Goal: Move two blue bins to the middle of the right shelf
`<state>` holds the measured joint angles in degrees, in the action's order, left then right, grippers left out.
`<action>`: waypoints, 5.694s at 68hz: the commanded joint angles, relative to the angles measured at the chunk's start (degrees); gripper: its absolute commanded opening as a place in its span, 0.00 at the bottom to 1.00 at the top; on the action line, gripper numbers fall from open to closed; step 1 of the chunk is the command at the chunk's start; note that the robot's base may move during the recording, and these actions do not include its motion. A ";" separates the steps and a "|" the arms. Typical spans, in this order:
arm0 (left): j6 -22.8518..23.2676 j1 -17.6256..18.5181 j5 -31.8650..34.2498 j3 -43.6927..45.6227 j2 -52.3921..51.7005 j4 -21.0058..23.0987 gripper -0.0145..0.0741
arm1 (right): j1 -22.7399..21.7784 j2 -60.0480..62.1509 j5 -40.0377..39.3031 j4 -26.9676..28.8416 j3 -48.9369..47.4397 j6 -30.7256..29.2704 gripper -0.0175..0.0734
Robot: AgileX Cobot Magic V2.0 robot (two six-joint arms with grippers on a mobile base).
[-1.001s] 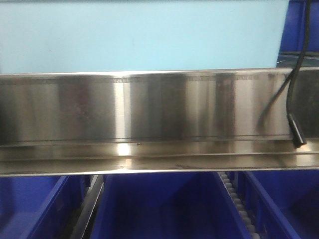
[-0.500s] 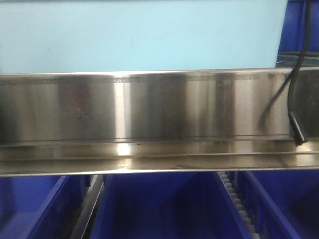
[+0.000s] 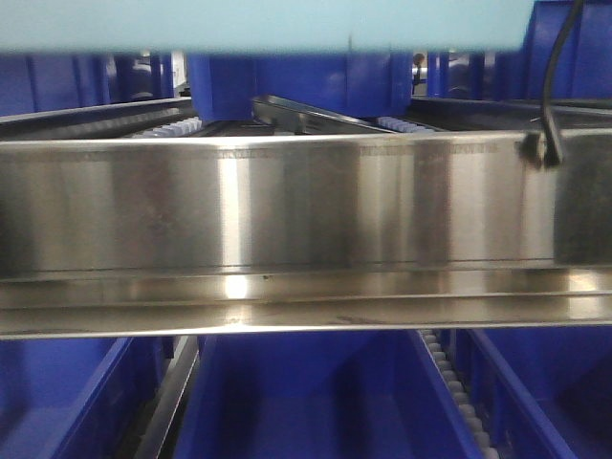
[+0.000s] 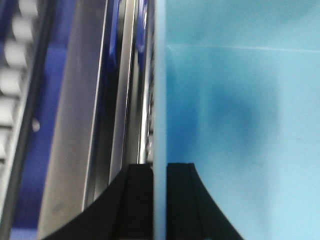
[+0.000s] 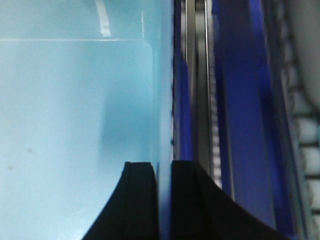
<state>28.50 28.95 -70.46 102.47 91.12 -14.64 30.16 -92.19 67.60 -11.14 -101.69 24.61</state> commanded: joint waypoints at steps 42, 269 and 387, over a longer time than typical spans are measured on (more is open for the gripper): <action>-2.14 3.39 0.49 14.29 -5.28 -7.78 0.04 | 1.07 6.64 -2.32 -8.71 -9.63 -1.15 0.01; 2.17 7.39 9.00 1.92 -14.70 -12.88 0.04 | 3.27 18.45 -9.02 -9.77 2.58 3.19 0.01; 2.17 7.39 8.98 1.92 -14.70 -12.99 0.04 | 3.27 18.45 -9.16 -9.77 2.58 3.19 0.01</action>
<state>30.60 36.58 -62.50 103.85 77.65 -23.55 34.02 -74.65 59.07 -16.78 -98.88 28.11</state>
